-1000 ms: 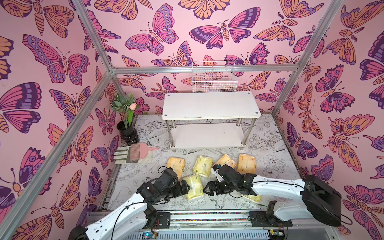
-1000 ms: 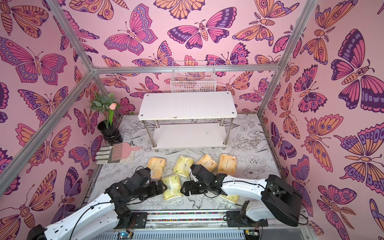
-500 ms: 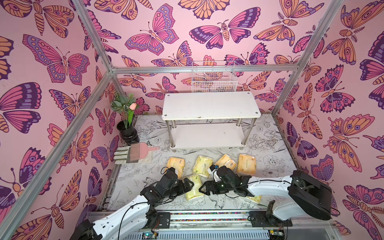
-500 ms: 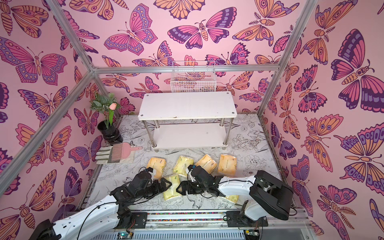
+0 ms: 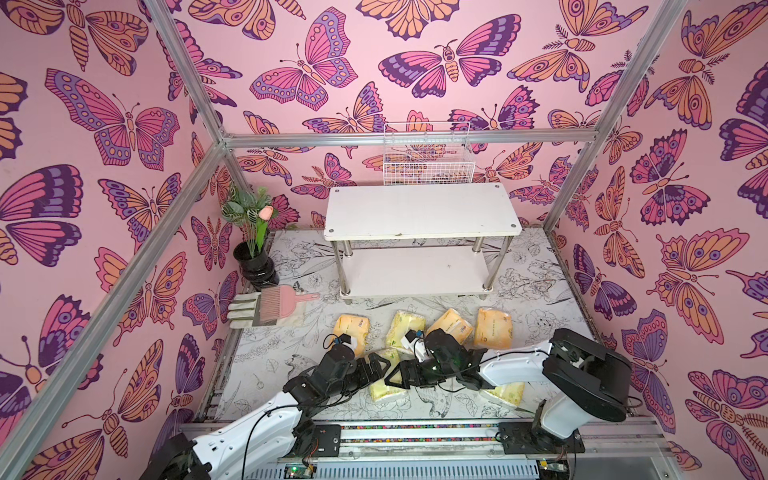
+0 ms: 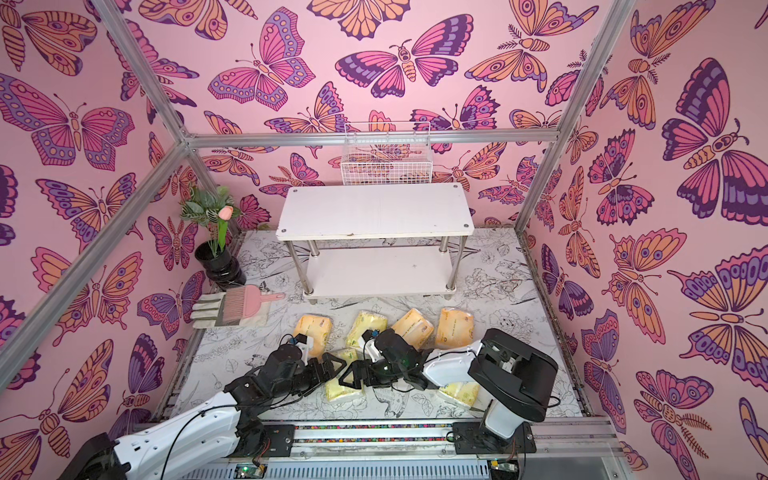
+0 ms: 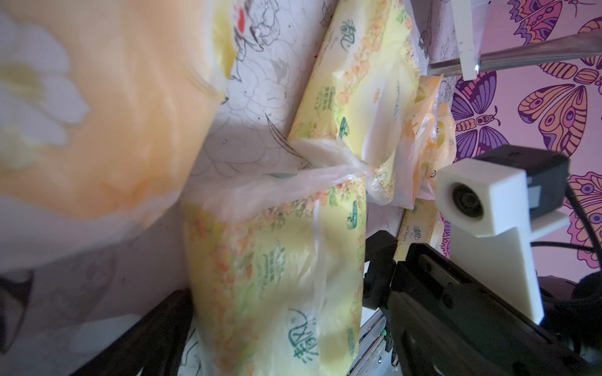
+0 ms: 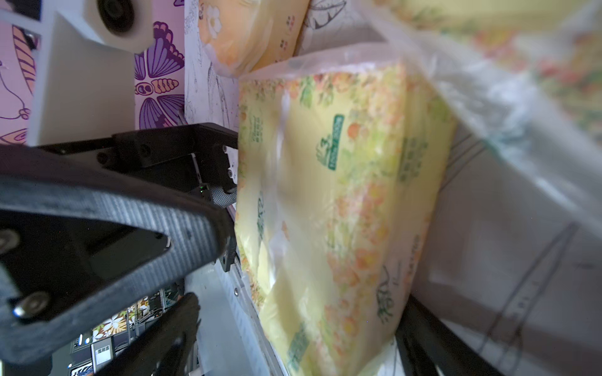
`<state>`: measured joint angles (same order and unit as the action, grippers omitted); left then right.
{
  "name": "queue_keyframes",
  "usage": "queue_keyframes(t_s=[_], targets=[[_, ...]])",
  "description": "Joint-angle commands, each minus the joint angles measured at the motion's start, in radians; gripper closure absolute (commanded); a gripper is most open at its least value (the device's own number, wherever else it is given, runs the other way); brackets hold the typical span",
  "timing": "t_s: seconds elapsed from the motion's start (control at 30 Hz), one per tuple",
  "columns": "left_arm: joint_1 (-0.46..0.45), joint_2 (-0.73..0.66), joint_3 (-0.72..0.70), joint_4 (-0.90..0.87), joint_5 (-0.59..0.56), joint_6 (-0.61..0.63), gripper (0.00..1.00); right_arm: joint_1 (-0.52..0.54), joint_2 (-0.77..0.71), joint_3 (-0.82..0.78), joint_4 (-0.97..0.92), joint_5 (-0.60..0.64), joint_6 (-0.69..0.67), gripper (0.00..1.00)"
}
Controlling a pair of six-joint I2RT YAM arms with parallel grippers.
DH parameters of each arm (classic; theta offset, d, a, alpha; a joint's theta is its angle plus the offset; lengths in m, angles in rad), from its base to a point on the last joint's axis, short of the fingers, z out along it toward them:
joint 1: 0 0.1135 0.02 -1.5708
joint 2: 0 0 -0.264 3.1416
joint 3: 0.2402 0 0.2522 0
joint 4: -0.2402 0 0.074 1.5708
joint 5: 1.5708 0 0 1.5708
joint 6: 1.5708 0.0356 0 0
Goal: Place the tissue boxes on the shelf by color
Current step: Pick up the box of tissues from the center of the board.
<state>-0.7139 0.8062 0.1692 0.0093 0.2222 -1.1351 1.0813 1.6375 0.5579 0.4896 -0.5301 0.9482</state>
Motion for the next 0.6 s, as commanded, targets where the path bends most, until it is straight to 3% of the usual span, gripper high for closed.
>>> queue_keyframes(t_s=[0.0, 0.27, 0.57], targets=[[-0.002, 0.032, -0.033, 0.027, 0.017, -0.009, 0.00, -0.007, 0.042, -0.028, 0.019, -0.053, 0.041, 0.06], [-0.007, 0.123, -0.033, 0.089, 0.032, -0.014, 0.00, -0.026, 0.083, -0.076, 0.188, -0.107, 0.111, 0.18], [-0.010, 0.107, -0.033, 0.089, 0.037, -0.017, 0.00, -0.039, 0.071, -0.105, 0.259, -0.145, 0.152, 0.51]])
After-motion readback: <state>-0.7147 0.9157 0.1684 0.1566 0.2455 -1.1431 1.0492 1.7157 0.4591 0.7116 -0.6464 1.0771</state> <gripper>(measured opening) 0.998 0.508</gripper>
